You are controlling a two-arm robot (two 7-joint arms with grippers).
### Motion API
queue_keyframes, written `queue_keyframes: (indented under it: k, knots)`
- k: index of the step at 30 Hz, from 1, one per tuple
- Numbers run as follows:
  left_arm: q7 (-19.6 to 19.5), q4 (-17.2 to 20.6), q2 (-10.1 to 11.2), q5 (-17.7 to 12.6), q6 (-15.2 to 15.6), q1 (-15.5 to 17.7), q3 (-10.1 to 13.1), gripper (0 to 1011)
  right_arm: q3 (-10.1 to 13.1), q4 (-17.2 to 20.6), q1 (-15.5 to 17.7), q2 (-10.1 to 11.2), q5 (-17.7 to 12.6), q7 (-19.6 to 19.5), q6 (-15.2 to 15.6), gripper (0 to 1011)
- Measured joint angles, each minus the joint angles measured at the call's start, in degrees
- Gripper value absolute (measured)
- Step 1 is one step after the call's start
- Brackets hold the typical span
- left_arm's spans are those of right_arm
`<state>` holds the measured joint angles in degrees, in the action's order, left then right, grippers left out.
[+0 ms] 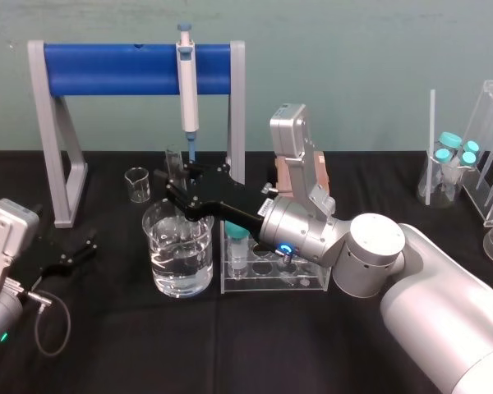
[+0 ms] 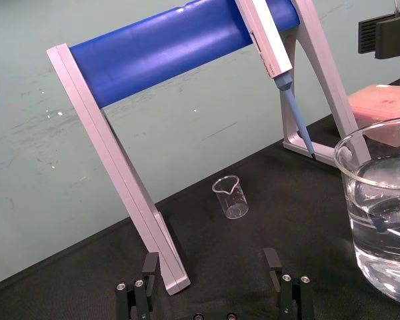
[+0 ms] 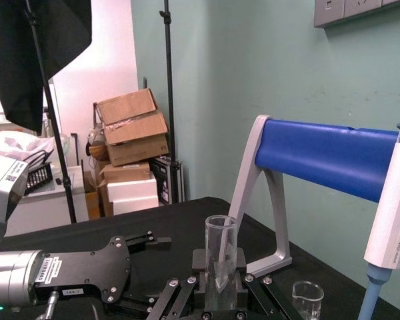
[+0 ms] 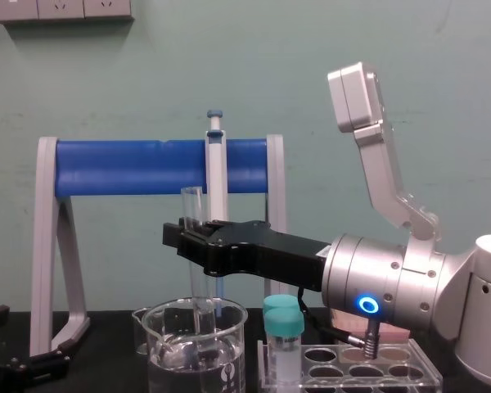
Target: Hold the test tube with one hand and immerse one end into the beaker, then return it to the test tube rack.
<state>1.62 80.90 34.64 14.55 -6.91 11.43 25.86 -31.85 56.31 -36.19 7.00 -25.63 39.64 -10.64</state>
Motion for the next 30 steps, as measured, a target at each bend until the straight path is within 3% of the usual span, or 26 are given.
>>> queue_keyframes:
  k: [30]
  knots:
    - [0.00,0.00,0.00,0.00,0.00,0.00,0.00,1000,-0.06,0.45,0.17,0.14,-0.07,-0.38,0.00,225]
